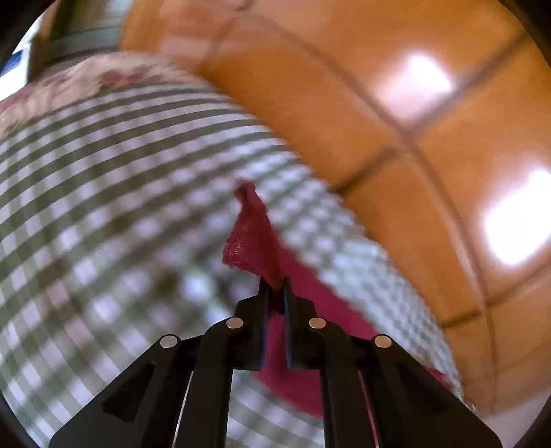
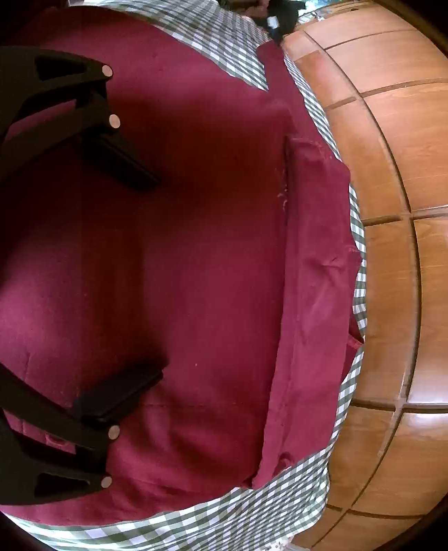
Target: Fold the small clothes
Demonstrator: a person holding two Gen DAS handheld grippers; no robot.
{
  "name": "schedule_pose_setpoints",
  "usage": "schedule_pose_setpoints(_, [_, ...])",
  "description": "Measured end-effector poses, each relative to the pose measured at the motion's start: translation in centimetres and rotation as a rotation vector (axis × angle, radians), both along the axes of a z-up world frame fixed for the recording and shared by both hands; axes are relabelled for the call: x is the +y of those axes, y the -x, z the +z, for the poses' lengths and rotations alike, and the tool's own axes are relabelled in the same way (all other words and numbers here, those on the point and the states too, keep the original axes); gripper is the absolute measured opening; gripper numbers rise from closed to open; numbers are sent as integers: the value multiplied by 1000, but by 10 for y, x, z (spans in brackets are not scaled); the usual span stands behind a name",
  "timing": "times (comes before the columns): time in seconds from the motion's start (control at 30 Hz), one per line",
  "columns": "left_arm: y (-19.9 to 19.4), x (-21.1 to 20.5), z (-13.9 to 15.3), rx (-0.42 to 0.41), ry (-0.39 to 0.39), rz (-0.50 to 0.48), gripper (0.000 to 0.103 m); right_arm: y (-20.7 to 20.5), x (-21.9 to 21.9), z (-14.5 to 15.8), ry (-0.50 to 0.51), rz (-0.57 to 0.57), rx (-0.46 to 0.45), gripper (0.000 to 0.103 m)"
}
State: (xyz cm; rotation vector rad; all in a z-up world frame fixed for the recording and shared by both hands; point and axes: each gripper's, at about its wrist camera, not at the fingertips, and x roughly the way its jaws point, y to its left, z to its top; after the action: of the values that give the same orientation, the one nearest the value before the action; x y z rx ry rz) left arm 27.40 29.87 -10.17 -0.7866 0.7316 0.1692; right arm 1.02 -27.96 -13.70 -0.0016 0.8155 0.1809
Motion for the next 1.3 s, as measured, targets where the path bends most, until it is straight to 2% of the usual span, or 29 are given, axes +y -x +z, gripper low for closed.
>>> schedule_pose_setpoints(0.17, [20, -86, 53, -154, -27, -220, 6, 0, -1, 0, -4, 1, -3, 101])
schedule_pose_setpoints(0.27, [36, -154, 67, -199, -25, -376, 6, 1, -2, 0, -12, 2, -6, 101])
schedule_pose_setpoints(0.4, [51, -236, 60, -187, -40, -545, 6, 2, -2, 2, -16, 0, -10, 101])
schedule_pose_setpoints(0.47, [57, -276, 47, -159, -46, -628, 6, 3, -4, 5, -25, 0, -5, 99])
schedule_pose_setpoints(0.53, [62, -309, 32, -118, -66, -704, 6, 4, -8, 11, -57, 2, 8, 89])
schedule_pose_setpoints(0.6, [67, -330, 21, -81, -104, -744, 6, 5, -18, 20, -136, 8, 28, 77])
schedule_pose_setpoints(0.67, [71, -337, 12, -62, -102, -765, 17, 6, -25, 29, -203, 10, 38, 68])
schedule_pose_setpoints(0.7, [74, -334, 11, -54, -82, -766, 31, 6, -26, 32, -220, 12, 36, 62])
schedule_pose_setpoints(0.73, [80, -329, 11, -61, -67, -759, 39, 5, -28, 39, -255, 19, 31, 58])
schedule_pose_setpoints(0.93, [123, -300, 11, -98, -95, -705, 40, -31, -9, 56, -497, 104, 87, 56])
schedule_pose_setpoints(1.0, [137, -290, 7, -90, -115, -686, 40, -48, 6, 52, -525, 115, 126, 56])
schedule_pose_setpoints(1.07, [149, -281, 1, -81, -130, -663, 40, -66, 29, 43, -494, 129, 177, 56])
schedule_pose_setpoints(1.1, [152, -279, -1, -78, -130, -658, 40, -74, 39, 38, -471, 129, 195, 50])
schedule_pose_setpoints(1.13, [156, -277, -4, -71, -125, -656, 40, -81, 51, 33, -446, 141, 211, 39])
schedule_pose_setpoints(1.17, [158, -275, -7, -63, -121, -654, 40, -87, 63, 31, -403, 148, 212, 33])
schedule_pose_setpoints(1.2, [160, -275, -11, -54, -120, -655, 40, -89, 70, 31, -361, 145, 204, 13])
schedule_pose_setpoints(1.23, [162, -276, -14, -45, -125, -658, 40, -91, 77, 35, -313, 146, 191, 6])
schedule_pose_setpoints(1.3, [161, -279, -18, -34, -130, -662, 40, -86, 79, 58, -278, 172, 121, 6])
